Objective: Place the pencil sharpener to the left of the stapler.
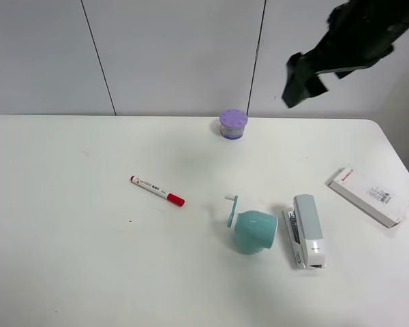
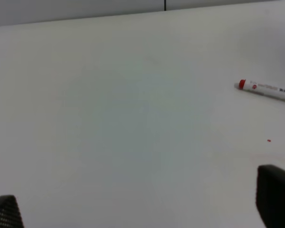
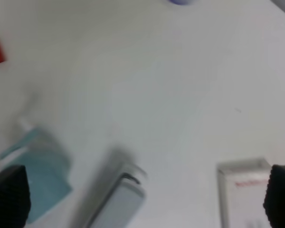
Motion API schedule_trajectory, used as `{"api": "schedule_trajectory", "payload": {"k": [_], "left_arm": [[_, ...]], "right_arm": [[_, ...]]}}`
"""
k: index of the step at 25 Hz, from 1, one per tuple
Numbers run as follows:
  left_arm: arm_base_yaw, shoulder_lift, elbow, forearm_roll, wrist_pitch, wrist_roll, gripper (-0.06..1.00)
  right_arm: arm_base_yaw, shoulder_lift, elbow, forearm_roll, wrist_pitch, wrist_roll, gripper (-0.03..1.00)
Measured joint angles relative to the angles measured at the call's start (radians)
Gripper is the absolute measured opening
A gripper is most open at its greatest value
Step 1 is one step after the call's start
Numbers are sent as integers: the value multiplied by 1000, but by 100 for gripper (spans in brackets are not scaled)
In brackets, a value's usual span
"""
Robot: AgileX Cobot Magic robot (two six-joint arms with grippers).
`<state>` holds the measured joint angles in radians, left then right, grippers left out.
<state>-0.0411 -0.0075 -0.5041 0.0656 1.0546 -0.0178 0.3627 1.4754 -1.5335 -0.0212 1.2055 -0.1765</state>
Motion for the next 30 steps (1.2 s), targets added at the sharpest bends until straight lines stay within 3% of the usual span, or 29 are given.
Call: {"api": "schedule_trajectory", "payload": {"k": [5,11,22,30], "left_arm": [[0,0,0,0,0,0,100],[0,0,0,0,0,0,100],[0,0,0,0,0,0,99],[0,0,0,0,0,0,100]], "right_arm": [[-161,-164,121,-44,1,72,99],[-286,-522,401,-52,3,104,99],[-321,-1209,916,-2,-61,105,99],[-321,-1454,1041,21,-131,140,99]]}}
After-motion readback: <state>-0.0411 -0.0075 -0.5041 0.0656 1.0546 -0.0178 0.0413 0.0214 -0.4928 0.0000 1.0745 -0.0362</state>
